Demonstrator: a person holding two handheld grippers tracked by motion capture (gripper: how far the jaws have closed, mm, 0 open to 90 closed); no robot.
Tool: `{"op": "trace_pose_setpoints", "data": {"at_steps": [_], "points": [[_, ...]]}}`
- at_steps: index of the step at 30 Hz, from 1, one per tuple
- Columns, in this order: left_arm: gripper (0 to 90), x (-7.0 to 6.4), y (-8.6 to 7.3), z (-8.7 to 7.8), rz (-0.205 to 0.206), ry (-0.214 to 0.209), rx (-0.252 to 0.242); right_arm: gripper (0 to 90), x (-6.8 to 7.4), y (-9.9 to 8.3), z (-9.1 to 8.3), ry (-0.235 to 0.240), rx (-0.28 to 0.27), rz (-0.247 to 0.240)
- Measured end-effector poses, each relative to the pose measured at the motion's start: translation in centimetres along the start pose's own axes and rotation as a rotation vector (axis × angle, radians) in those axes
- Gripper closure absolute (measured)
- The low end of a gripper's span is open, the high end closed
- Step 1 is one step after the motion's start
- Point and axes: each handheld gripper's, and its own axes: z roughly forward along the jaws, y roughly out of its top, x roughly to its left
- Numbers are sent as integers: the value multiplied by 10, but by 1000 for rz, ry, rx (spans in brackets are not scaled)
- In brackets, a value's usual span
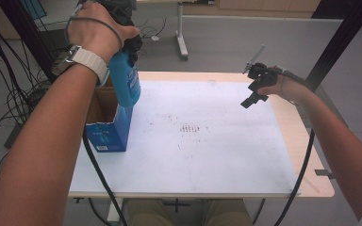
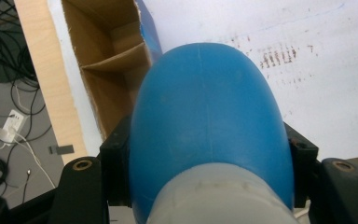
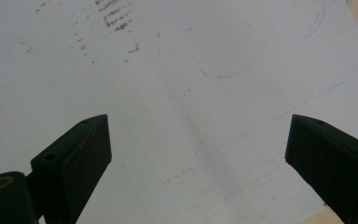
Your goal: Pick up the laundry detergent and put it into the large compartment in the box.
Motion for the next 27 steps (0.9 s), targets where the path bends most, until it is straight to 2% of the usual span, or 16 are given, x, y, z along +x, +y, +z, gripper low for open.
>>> {"op": "trace_pose_setpoints", "data": {"at_steps": [15,27], "points": [[377,13,0,-3,-55,6,0,69,0,0,-1,-3,-1,2],[377,23,0,-3,-79,10,-2,69,0,0,0,-1,-1,3]]}}
